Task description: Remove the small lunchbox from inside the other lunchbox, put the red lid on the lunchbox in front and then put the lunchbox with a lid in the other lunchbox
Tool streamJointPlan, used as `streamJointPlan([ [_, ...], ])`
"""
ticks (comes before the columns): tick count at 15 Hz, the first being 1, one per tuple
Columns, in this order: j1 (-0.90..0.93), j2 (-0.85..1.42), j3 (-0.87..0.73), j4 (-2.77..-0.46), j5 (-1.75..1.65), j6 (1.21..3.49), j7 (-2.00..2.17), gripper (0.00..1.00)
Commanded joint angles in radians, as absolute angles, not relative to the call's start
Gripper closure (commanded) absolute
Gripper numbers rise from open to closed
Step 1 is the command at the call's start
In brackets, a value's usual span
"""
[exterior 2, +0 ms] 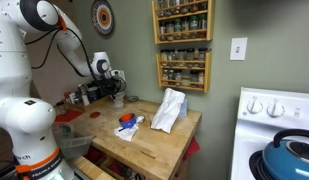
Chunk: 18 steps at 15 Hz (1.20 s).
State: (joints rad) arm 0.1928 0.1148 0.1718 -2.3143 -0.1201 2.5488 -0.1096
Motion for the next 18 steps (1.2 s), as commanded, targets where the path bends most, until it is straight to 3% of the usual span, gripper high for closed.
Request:
streamJointPlan([
  [1, 0.189, 0.054, 0.176, -2.342, -0.144, 2.558, -0.106, 1.0],
  [12, 0.169, -0.235, 0.147, -2.508, -0.023, 2.327, -0.067, 1.0],
  [18, 0.197, -0.264, 0.124, -2.7, 0.16, 2.414, -0.141, 1.0],
])
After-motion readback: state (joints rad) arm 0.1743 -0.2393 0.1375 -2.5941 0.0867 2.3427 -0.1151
